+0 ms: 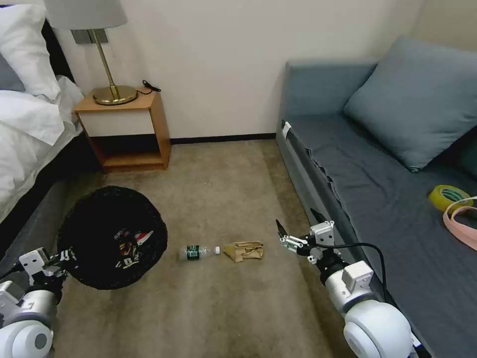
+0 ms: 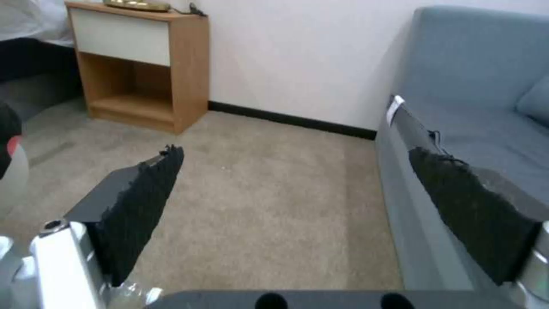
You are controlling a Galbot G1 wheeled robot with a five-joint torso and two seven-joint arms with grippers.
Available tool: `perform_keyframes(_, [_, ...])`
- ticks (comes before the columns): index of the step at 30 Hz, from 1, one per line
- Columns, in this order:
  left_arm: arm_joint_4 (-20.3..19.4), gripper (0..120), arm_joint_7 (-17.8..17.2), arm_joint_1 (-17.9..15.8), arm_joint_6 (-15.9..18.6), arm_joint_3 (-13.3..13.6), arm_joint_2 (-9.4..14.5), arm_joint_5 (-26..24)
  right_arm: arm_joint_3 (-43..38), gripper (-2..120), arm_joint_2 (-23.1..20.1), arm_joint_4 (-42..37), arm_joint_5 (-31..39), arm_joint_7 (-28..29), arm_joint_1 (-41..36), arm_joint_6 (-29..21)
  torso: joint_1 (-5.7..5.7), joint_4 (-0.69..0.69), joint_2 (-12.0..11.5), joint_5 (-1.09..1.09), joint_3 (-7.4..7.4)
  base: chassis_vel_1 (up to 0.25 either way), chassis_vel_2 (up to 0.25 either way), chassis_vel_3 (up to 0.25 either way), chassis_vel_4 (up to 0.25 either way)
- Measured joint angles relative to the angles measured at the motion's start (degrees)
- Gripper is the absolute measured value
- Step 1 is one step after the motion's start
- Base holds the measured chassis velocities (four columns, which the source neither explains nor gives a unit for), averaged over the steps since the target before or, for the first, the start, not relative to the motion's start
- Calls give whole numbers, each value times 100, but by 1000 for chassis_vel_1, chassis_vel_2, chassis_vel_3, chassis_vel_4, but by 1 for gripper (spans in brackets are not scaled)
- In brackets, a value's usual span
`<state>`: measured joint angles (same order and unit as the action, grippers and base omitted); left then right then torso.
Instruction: Pick up the trash bin, then pick up the garbage on the floor and place it into the trash bin.
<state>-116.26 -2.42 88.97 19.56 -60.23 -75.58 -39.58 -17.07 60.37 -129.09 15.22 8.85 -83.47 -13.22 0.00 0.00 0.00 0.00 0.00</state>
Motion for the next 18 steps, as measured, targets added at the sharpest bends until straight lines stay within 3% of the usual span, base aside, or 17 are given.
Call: perform_keyframes(18, [65, 1, 38, -32, -2, -145, 46, -76, 170, 100, -175, 132, 207, -4, 236, -51, 0, 1, 0, 0, 0, -73, 79, 84, -75])
